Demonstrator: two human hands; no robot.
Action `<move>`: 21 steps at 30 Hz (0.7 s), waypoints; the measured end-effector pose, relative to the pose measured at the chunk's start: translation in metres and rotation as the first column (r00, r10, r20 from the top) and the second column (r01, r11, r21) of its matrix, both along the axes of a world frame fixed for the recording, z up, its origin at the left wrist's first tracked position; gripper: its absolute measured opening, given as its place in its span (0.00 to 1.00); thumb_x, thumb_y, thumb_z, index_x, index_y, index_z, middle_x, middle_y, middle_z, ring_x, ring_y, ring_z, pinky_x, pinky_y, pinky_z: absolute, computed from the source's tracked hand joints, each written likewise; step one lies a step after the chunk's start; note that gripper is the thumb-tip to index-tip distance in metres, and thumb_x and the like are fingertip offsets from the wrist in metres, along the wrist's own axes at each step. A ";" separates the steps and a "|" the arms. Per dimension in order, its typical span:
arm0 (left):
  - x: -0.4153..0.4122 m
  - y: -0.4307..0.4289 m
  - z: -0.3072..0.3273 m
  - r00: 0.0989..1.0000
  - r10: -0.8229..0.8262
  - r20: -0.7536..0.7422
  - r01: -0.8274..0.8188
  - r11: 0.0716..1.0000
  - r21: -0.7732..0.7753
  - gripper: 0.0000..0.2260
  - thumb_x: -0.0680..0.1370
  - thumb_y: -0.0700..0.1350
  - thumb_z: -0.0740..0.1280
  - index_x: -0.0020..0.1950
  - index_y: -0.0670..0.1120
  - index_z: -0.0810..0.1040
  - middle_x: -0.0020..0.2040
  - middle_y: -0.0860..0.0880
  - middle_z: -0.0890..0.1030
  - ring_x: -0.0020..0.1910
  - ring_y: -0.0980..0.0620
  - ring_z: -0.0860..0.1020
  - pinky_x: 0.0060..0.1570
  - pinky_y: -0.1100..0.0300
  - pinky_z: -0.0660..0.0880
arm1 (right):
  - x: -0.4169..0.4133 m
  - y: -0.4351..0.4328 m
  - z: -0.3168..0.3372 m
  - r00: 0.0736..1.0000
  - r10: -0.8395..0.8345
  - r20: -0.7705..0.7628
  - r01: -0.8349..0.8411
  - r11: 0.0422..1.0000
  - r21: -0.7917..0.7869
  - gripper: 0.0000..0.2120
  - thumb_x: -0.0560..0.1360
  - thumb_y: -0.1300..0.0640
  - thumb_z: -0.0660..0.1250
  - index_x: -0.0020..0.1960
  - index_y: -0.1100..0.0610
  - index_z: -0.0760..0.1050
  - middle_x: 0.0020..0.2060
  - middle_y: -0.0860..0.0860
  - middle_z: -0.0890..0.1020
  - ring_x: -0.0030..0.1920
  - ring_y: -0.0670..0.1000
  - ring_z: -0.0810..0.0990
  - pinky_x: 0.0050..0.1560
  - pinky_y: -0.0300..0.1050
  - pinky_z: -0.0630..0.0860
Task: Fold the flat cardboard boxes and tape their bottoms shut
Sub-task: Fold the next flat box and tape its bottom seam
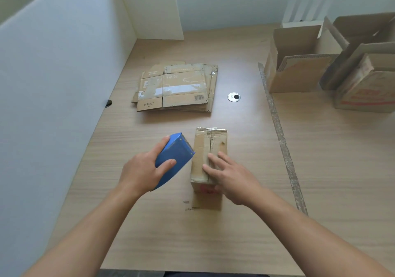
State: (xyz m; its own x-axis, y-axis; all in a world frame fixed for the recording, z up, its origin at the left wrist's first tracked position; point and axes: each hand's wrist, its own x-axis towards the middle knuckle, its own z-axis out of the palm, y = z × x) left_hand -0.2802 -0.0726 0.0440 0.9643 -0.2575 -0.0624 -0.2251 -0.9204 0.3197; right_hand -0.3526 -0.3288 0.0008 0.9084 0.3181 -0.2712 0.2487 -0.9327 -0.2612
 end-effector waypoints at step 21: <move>-0.021 0.026 0.009 0.596 -0.620 0.511 0.643 0.749 0.159 0.24 0.81 0.56 0.65 0.75 0.51 0.66 0.38 0.51 0.77 0.32 0.49 0.74 0.32 0.56 0.72 | 0.003 0.009 0.042 0.975 -0.218 -0.039 0.181 0.687 0.703 0.20 0.79 0.53 0.69 0.71 0.49 0.74 0.61 0.40 0.78 0.54 0.34 0.75 0.46 0.26 0.68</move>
State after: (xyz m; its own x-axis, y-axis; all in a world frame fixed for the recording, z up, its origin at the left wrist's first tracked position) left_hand -0.3016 -0.0470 0.0534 0.4387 -0.8052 0.3991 -0.8800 -0.4749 0.0090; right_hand -0.3493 -0.3199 0.0431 0.9780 0.2086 -0.0040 0.1063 -0.5145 -0.8509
